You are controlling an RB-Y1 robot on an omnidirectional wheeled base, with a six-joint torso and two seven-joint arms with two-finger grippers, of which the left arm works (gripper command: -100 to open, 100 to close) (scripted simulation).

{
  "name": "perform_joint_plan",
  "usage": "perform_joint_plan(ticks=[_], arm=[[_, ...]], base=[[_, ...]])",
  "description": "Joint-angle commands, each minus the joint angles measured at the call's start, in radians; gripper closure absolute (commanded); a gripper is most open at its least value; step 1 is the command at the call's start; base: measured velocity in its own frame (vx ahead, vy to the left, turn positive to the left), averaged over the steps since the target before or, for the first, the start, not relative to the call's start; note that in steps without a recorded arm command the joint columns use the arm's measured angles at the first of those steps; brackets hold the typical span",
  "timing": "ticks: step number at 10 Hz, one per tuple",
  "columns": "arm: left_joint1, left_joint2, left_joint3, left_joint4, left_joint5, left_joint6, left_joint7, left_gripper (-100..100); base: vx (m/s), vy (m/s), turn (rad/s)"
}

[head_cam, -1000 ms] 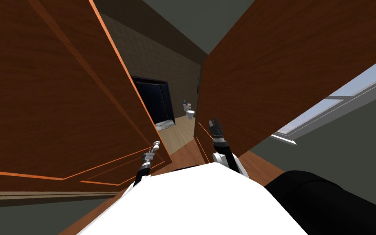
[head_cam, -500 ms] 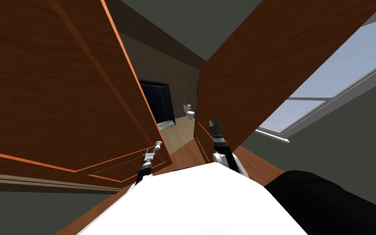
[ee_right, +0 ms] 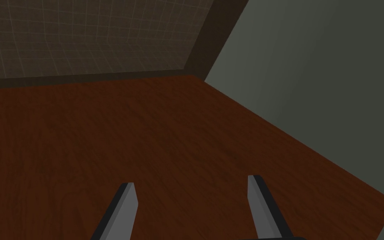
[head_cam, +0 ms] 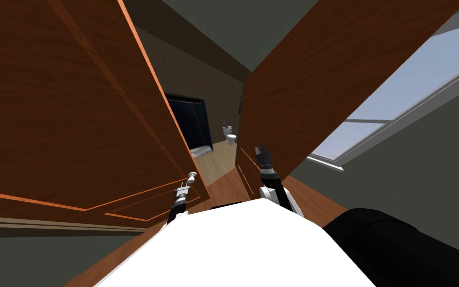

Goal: Pull the door open

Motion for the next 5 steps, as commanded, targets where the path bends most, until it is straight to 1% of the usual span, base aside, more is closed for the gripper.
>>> perform_joint_plan(ticks=[1,2,3,4,5], arm=[[-0.010,-0.023,-0.022,0.008,0.003,-0.016,0.040,-100],[-0.009,-0.032,-0.025,0.001,0.021,-0.014,0.075,-100],[-0.009,-0.032,-0.025,0.001,0.021,-0.014,0.080,-100],[-0.008,-0.041,-0.028,-0.007,0.039,-0.012,0.119,-100],[-0.006,-0.050,-0.031,-0.015,0.057,-0.009,0.146,-100]], base=[[-0.054,-0.003,-0.023],[-0.054,0.002,-0.031],[-0.051,-0.004,-0.021],[-0.057,-0.010,-0.065],[-0.066,-0.005,-0.033]])
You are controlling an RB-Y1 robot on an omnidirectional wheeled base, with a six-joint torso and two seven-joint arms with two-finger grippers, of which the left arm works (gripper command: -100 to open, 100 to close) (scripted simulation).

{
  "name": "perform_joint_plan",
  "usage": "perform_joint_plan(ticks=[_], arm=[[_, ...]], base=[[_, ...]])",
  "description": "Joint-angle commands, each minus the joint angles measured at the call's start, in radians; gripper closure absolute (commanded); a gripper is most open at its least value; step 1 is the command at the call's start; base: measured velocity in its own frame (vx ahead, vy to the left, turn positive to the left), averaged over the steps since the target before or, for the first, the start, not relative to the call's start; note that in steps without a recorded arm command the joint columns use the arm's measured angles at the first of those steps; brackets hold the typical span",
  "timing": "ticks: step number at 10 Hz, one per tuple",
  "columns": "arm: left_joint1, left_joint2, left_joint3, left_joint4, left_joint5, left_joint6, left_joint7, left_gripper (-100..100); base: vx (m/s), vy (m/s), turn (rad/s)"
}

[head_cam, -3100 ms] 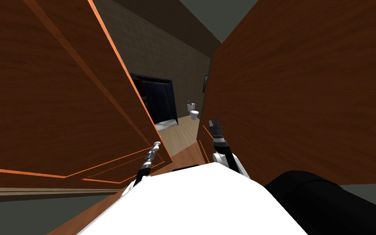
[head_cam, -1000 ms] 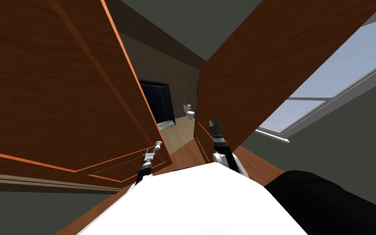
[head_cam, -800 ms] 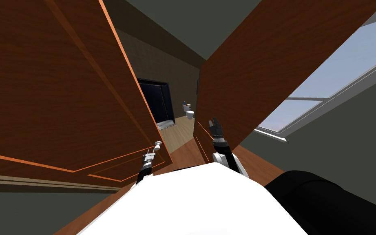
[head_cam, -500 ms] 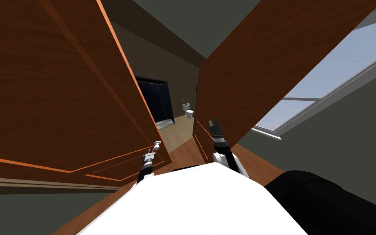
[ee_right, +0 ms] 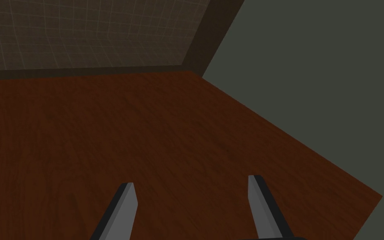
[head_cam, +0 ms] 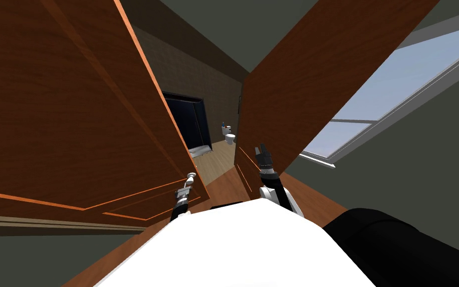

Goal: Pull the door open

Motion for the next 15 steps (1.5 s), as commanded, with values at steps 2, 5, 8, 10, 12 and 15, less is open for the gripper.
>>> perform_joint_plan(ticks=[2,5,8,10,12,15], arm=[[-0.015,-0.028,-0.021,-0.015,0.020,0.000,0.069,-100],[-0.014,-0.036,-0.023,-0.022,0.036,0.002,0.107,-100],[-0.011,-0.056,-0.029,-0.039,0.072,0.006,0.187,-100],[-0.010,-0.064,-0.031,-0.045,0.086,0.008,0.214,-100],[-0.017,-0.036,0.004,-0.030,0.102,0.041,0.205,-100],[-0.043,-0.032,0.015,-0.043,0.114,0.092,0.198,-100]], base=[[-0.064,0.000,-0.002],[-0.045,0.003,-0.032],[-0.067,0.011,-0.033],[-0.066,0.011,-0.027],[-0.019,0.018,0.075],[0.002,-0.039,0.039]])
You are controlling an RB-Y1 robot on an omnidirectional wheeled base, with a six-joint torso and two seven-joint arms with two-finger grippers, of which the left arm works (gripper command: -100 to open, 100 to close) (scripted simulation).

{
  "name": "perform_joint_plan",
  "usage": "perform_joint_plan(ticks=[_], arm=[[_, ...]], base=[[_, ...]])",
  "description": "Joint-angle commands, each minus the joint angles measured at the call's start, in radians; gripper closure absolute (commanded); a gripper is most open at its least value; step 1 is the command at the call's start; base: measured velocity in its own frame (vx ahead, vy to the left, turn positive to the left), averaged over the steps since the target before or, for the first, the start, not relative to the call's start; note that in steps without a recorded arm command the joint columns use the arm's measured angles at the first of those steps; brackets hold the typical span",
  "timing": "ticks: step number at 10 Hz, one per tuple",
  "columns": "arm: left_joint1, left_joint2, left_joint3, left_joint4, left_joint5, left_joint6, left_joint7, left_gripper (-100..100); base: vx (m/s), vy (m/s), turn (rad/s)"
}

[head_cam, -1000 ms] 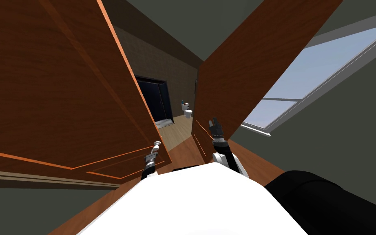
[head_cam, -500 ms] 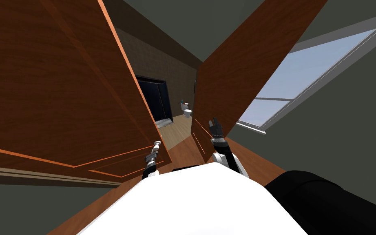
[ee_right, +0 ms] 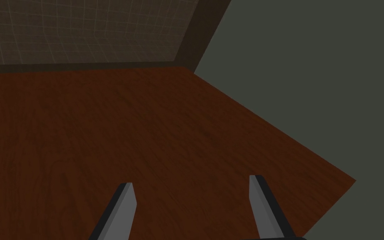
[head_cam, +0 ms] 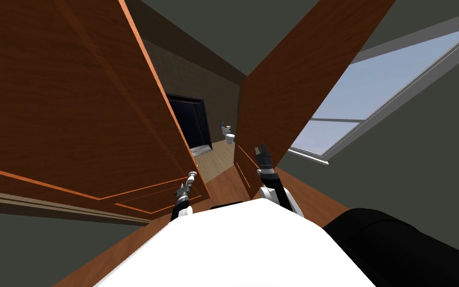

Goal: Pull the door open

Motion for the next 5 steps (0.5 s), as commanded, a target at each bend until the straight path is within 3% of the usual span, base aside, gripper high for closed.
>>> perform_joint_plan(ticks=[1,4,5], arm=[[-0.009,-0.015,-0.008,-0.034,-0.001,0.020,-0.009,-100],[-0.009,-0.015,-0.008,-0.034,-0.001,0.020,-0.009,-100],[-0.004,-0.007,0.003,-0.013,0.003,0.017,-0.007,-100]], base=[[0.011,-0.044,0.006],[0.014,-0.008,-0.002],[0.004,0.026,0.049]])
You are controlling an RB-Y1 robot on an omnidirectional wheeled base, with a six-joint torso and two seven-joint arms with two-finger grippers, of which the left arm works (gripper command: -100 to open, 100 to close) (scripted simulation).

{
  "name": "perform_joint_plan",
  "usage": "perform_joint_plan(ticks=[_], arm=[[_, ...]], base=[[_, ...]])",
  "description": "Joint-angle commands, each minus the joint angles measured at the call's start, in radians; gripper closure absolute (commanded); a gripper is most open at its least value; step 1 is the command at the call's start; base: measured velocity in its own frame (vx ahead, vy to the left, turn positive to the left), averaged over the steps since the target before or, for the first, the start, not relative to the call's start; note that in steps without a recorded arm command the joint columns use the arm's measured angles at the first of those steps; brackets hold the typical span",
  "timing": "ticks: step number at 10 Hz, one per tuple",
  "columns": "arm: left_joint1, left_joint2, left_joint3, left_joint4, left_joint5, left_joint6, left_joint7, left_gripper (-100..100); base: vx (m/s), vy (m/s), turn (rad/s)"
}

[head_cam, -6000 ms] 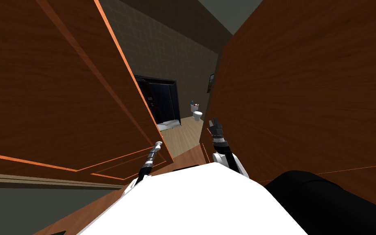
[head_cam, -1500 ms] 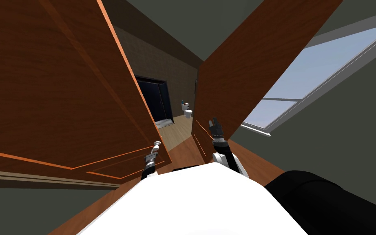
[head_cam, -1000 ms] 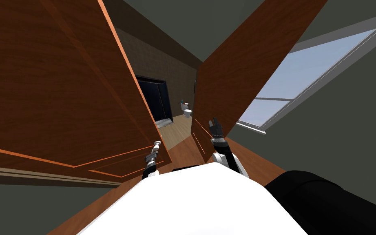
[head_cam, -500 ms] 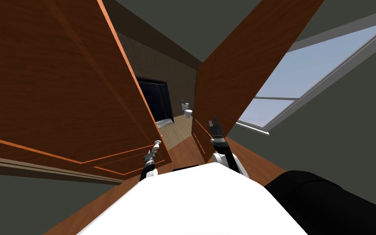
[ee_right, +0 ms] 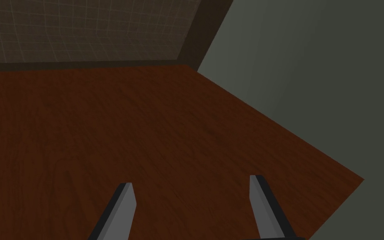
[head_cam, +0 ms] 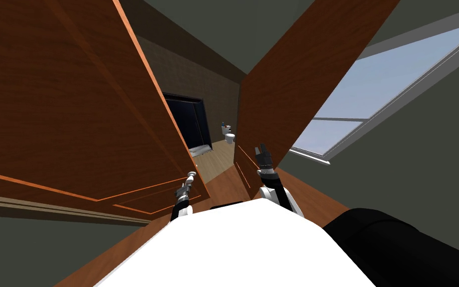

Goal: Pull the door open

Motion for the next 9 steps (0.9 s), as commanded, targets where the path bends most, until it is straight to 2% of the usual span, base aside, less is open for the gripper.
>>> perform_joint_plan(ticks=[1,6,7,9], arm=[[-0.004,-0.004,-0.005,-0.001,-0.002,-0.002,0.001,100],[-0.004,-0.004,-0.005,-0.001,-0.002,-0.002,0.001,100],[0.006,0.002,-0.025,-0.003,-0.013,-0.015,0.020,-100],[0.012,0.004,-0.046,-0.007,-0.024,-0.027,0.037,-100]], base=[[0.004,0.014,-0.017],[-0.001,-0.003,0.001],[-0.144,0.024,-0.104],[-0.206,0.054,-0.088]])
